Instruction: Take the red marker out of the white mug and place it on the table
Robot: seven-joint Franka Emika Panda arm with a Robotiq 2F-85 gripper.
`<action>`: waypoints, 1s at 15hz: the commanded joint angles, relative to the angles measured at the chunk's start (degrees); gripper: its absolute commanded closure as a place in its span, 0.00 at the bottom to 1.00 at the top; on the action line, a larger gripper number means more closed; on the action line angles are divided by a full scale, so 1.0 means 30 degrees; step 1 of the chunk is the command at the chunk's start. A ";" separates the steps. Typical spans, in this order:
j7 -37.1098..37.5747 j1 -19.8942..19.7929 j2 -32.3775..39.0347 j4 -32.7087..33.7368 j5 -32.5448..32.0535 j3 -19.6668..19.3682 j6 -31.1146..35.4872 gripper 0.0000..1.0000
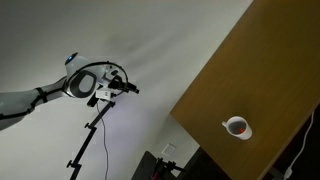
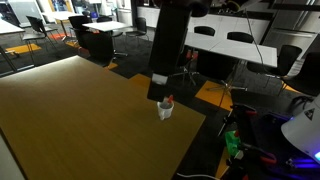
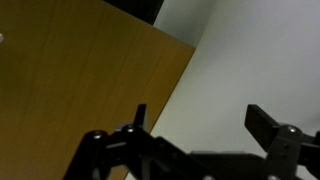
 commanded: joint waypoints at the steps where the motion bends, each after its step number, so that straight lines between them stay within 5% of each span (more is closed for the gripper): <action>1: 0.1405 -0.0961 0.0858 0.0855 -0.0633 0.0381 0.0401 0.00; 8: 0.4624 -0.2956 0.2466 0.1566 -0.2658 -0.0049 0.1242 0.00; 15: 1.3789 -0.4396 0.4155 0.1388 -1.0188 -0.0383 0.3734 0.00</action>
